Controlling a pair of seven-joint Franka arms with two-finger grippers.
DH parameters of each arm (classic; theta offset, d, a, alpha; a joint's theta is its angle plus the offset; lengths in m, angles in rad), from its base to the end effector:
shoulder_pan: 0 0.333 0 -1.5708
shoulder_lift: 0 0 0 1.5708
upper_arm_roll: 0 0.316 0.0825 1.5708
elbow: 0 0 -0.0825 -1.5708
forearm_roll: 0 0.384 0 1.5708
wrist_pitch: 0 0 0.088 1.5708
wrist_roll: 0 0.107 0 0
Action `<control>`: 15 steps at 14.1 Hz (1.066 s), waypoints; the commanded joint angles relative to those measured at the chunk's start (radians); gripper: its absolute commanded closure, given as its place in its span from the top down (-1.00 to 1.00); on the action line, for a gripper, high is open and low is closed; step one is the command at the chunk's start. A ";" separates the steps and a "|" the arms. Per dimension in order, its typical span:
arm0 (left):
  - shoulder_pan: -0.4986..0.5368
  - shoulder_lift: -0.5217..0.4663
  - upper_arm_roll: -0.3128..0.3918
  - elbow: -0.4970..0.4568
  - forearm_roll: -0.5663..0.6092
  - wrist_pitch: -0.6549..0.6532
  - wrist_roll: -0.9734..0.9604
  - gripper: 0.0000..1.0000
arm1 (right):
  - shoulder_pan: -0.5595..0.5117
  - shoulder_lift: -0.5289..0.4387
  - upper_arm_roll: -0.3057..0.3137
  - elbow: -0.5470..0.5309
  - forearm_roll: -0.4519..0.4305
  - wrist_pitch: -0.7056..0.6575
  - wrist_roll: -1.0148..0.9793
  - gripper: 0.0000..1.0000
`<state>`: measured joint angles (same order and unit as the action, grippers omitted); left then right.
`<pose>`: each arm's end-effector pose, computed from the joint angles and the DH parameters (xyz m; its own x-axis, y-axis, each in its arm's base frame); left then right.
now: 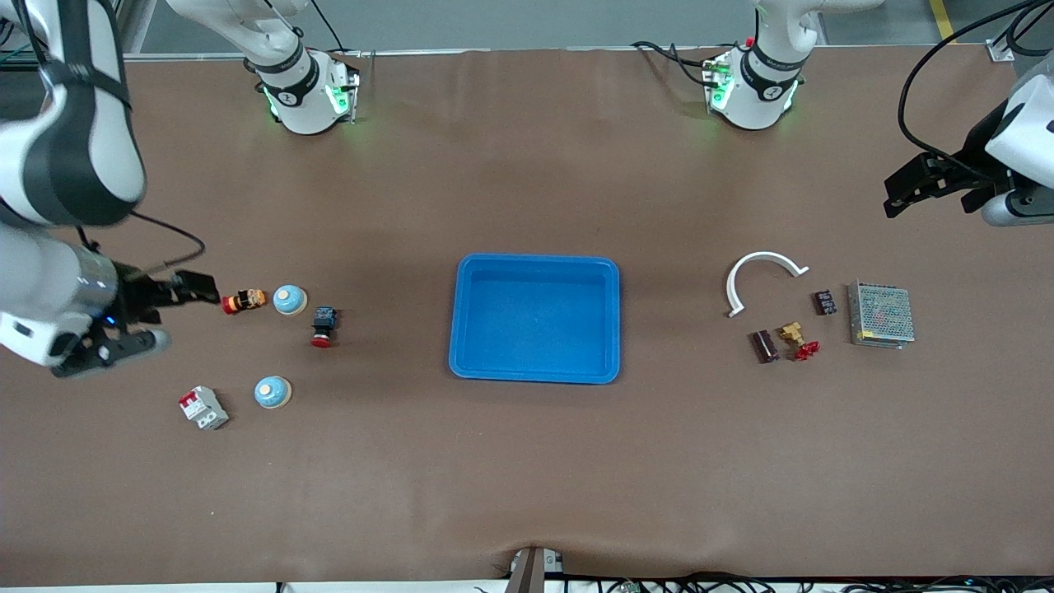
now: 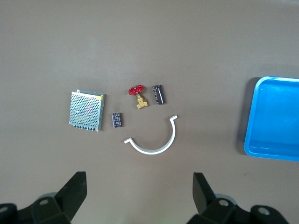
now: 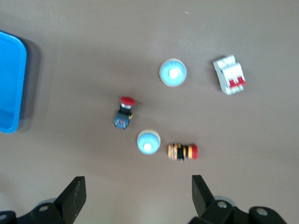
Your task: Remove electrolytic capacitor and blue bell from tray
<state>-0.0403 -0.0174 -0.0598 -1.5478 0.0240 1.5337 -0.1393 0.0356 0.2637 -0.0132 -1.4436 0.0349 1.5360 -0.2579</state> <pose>0.5432 -0.0522 0.6416 0.9992 0.0400 0.0067 0.0402 -0.9989 -0.0243 0.6219 0.0187 0.5257 0.9479 0.2773 -0.1568 0.2687 -0.9604 -0.0736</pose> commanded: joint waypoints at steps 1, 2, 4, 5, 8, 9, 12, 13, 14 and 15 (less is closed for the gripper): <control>0.010 -0.013 -0.017 -0.001 -0.006 -0.021 0.001 1.00 | -0.022 -0.168 0.006 -0.100 -0.027 -0.060 0.037 1.00; 0.011 -0.013 -0.031 -0.001 -0.007 -0.035 0.000 1.00 | -0.035 -0.196 0.006 -0.101 -0.029 -0.079 0.040 1.00; 0.013 -0.013 -0.032 -0.001 -0.006 -0.035 -0.002 1.00 | -0.068 -0.234 0.007 -0.101 -0.029 -0.121 0.049 1.00; 0.014 -0.013 -0.032 -0.001 -0.006 -0.035 0.000 1.00 | -0.074 -0.259 0.007 -0.104 -0.029 -0.132 0.072 1.00; 0.017 -0.013 -0.031 -0.001 -0.006 -0.037 0.006 1.00 | -0.075 -0.316 0.010 -0.109 -0.052 -0.174 0.170 1.00; 0.019 -0.015 -0.032 -0.001 -0.006 -0.037 0.006 1.00 | -0.074 -0.340 0.012 -0.133 -0.067 -0.171 0.172 1.00; 0.019 -0.015 -0.032 -0.005 -0.004 -0.037 0.006 1.00 | -0.080 -0.374 0.009 -0.196 -0.067 -0.148 0.172 1.00; 0.017 -0.015 -0.031 -0.003 -0.004 -0.037 0.003 1.00 | -0.082 -0.371 0.009 -0.198 -0.067 -0.143 0.172 1.00; 0.016 -0.013 -0.031 -0.002 -0.003 -0.037 0.003 1.00 | -0.083 -0.371 0.009 -0.198 -0.067 -0.142 0.170 1.00; 0.014 -0.012 -0.032 0.000 -0.001 -0.038 0.004 1.00 | -0.091 -0.371 0.009 -0.198 -0.067 -0.143 0.170 1.00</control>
<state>-0.0341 -0.0176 -0.0816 -1.5476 0.0240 1.5096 -0.1400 -0.0314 -0.0824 -0.0182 -1.6098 -0.0220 1.3781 -0.1011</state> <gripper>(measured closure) 0.000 0.000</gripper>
